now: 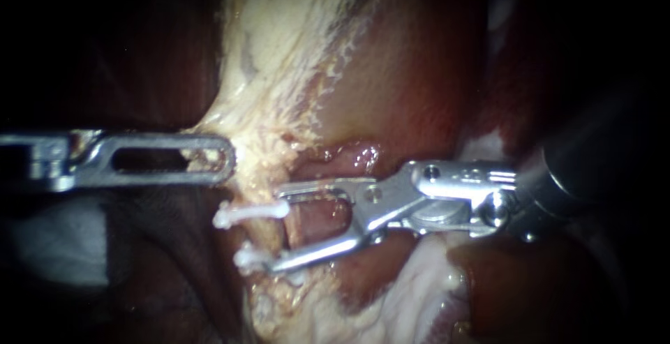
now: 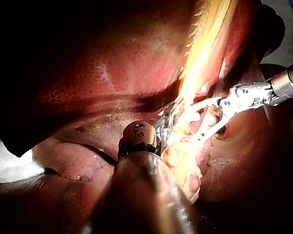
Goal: Going back third clip left tube
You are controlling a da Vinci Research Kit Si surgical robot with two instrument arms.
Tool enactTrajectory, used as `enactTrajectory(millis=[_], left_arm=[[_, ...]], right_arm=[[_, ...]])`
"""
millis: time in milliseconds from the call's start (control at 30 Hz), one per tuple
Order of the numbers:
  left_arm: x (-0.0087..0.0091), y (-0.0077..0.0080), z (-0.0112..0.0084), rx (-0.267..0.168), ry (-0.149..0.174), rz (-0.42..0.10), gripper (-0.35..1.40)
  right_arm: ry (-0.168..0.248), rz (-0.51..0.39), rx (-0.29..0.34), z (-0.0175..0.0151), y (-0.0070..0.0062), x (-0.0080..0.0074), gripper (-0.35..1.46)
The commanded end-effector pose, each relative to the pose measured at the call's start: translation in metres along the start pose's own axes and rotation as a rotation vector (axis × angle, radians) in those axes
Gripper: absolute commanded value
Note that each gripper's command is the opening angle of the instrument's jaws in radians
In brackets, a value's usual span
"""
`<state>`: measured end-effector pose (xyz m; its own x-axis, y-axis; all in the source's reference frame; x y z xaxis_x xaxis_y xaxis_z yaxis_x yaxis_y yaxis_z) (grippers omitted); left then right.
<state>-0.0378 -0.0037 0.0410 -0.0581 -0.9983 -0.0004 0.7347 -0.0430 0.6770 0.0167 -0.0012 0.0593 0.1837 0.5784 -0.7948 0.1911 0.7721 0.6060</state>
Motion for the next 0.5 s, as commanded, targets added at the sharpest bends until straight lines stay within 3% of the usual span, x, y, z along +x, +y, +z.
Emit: enactTrajectory(millis=[33, 233, 500], left_arm=[[0.0000, 0.0000, 0.0000, 0.000, 0.000, 0.000, -0.35], [0.0000, 0.0001, 0.0000, 0.000, 0.000, 0.000, -0.35], [-0.0001, 0.0003, 0.0001, 0.000, 0.001, 0.001, -0.35]], right_arm=[[0.000, -0.005, 0.004, -0.0008, -0.0003, 0.0000, 0.59], [-0.004, -0.057, -0.013, -0.0054, -0.0015, 0.0001, 0.60], [0.001, -0.114, -0.036, -0.0131, -0.0033, 0.0032, 0.59]])
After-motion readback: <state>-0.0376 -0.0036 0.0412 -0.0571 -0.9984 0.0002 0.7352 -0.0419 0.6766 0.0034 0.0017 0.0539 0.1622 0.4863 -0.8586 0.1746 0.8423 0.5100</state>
